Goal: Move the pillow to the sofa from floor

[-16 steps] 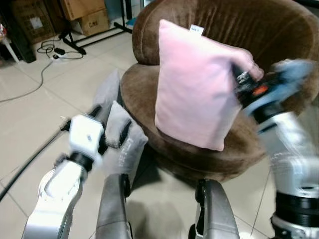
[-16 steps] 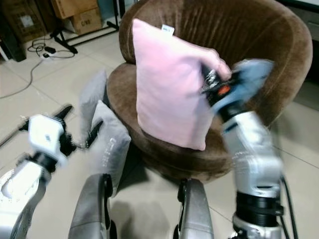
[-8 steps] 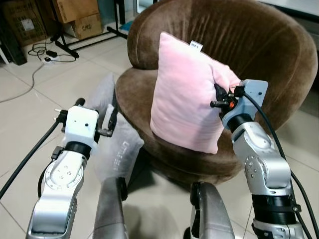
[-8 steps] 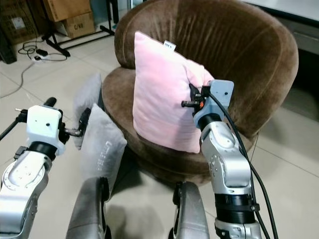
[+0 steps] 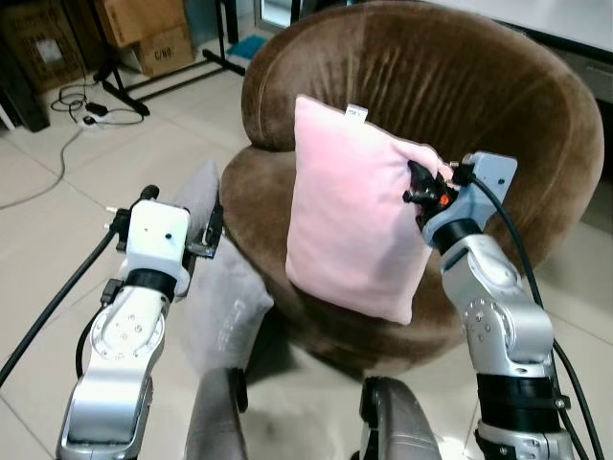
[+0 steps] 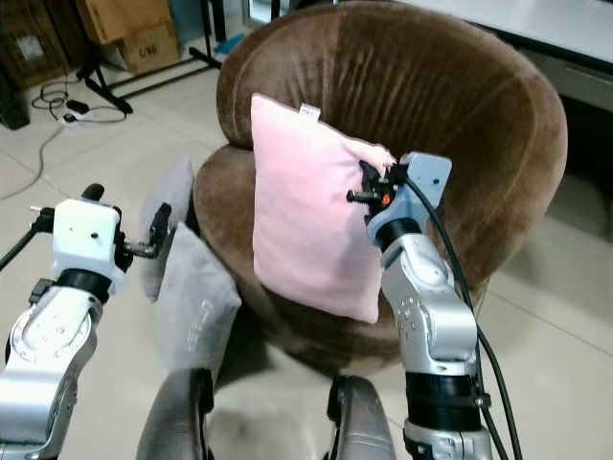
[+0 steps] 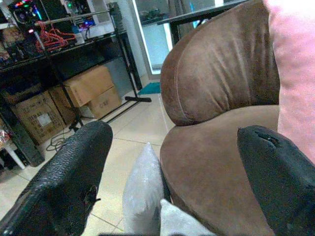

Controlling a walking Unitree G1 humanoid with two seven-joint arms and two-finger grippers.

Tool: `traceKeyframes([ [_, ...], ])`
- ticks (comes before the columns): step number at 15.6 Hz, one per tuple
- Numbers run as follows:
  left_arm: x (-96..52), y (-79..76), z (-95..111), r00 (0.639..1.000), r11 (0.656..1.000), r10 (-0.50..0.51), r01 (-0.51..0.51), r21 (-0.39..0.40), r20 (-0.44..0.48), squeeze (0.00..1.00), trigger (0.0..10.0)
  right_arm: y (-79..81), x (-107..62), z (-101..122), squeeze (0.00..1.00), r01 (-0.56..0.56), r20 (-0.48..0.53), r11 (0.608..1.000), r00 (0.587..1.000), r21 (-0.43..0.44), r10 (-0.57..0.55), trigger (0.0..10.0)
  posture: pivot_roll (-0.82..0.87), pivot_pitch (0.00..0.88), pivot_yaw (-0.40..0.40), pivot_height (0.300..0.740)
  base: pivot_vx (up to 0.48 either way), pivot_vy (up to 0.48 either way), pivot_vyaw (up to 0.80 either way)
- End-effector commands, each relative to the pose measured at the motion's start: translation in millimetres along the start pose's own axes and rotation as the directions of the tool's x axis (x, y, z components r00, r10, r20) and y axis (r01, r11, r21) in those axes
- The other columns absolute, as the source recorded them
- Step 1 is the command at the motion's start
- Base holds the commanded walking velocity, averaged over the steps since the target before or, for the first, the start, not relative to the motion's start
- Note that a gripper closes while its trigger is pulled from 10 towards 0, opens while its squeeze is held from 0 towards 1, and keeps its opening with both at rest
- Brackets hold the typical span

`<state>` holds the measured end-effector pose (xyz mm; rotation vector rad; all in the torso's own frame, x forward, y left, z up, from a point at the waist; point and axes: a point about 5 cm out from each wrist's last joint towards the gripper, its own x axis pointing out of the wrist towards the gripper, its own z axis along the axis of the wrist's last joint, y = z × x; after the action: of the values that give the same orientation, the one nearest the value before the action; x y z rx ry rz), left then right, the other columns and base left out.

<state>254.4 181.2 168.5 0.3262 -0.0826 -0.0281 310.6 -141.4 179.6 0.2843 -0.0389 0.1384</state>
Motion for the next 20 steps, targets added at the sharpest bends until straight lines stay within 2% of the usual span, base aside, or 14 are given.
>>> traceKeyframes([
  [1,1.7,-0.6,0.9,1.0,1.0,0.006,-0.006,0.007,0.005,0.0,10.0,2.7,1.5,7.5,0.0,-0.018,0.026,1.0,1.0,0.022,0.017,10.0,0.12,0.0,-0.063,0.665,0.0,0.0,0.0],
  [8,4.8,-4.2,1.1,1.0,1.0,-0.008,0.008,-0.007,0.012,0.0,10.0,-3.2,-1.6,7.2,0.0,0.017,0.025,0.999,1.0,0.036,-0.017,10.0,0.11,0.0,-0.046,0.735,0.0,0.0,0.0],
  [11,5.8,-3.2,-1.7,1.0,1.0,0.004,-0.004,-0.02,0.001,0.0,10.0,-7.4,-4.3,6.0,0.0,0.047,0.022,0.998,0.999,0.043,-0.048,10.0,0.1,0.0,-0.034,0.74,0.0,0.0,0.0],
  [12,6.2,-3.0,-2.0,1.0,1.0,0.005,-0.005,-0.028,0.001,0.0,10.0,-9.0,-4.8,5.4,0.0,0.061,0.019,0.998,0.998,0.033,-0.062,10.0,0.1,0.0,-0.034,0.74,0.0,0.0,0.0],
  [14,7.9,-2.4,-2.6,1.0,0.999,0.011,-0.011,-0.031,0.001,0.0,10.0,-15.8,-6.1,2.7,0.0,0.132,0.011,0.99,0.991,-0.046,-0.132,10.0,0.09,0.0,-0.025,0.74,0.0,-0.384,0.0],
  [16,8.5,-3.2,-2.6,1.0,1.0,0.008,-0.008,-0.028,0.002,0.0,10.0,-17.9,-6.4,7.4,0.0,0.154,0.049,0.982,0.988,-0.109,-0.149,10.0,0.09,0.0,-0.025,0.74,0.0,-0.48,0.0],
  [20,9.6,-3.2,-1.5,1.0,1.0,0.008,-0.008,-0.023,0.009,0.0,10.0,-13.9,-6.4,12.7,0.0,0.125,0.084,0.992,0.989,0.001,-0.125,10.0,0.1,0.0,-0.03,0.74,0.0,-0.48,0.0],
])
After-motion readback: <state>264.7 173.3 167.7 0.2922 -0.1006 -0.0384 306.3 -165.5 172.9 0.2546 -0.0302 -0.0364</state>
